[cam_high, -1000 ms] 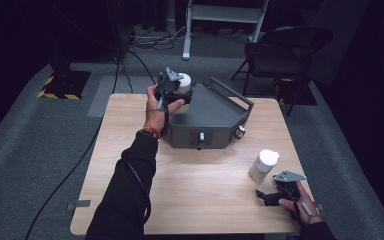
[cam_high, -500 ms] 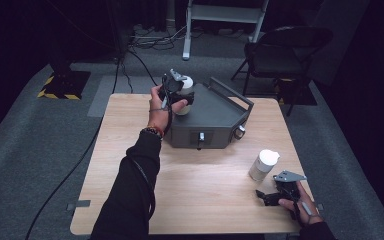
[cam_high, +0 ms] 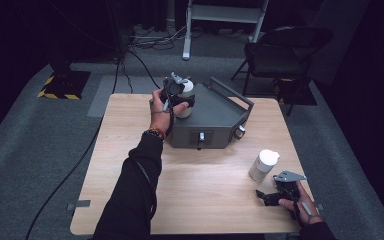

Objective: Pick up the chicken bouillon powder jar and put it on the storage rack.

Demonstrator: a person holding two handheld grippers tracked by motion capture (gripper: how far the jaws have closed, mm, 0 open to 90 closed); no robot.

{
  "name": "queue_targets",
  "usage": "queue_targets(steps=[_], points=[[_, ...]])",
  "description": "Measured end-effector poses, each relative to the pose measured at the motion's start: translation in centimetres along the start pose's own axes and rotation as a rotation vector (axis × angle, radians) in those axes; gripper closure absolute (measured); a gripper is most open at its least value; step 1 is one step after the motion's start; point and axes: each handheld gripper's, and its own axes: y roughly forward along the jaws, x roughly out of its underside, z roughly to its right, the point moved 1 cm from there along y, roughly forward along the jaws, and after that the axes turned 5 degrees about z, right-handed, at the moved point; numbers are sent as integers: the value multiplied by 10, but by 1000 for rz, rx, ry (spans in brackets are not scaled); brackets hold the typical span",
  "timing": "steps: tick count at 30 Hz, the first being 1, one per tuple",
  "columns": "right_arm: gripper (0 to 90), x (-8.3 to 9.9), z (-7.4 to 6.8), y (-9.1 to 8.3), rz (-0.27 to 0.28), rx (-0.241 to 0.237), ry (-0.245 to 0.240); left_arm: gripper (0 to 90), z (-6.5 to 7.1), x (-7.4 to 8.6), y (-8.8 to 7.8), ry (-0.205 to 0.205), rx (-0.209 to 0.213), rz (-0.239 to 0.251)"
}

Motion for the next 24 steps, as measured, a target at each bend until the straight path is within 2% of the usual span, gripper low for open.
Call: queue_targets(steps=[6,10,24], points=[[0,0,0,0,0,0,0,336,0,2,0,-3,3,8],[0,0,0,0,0,0,1,334,-3,10,0,-17,3,33],[0,0,0,0,0,0,0,323,-3,18,1,-18,-3,62]])
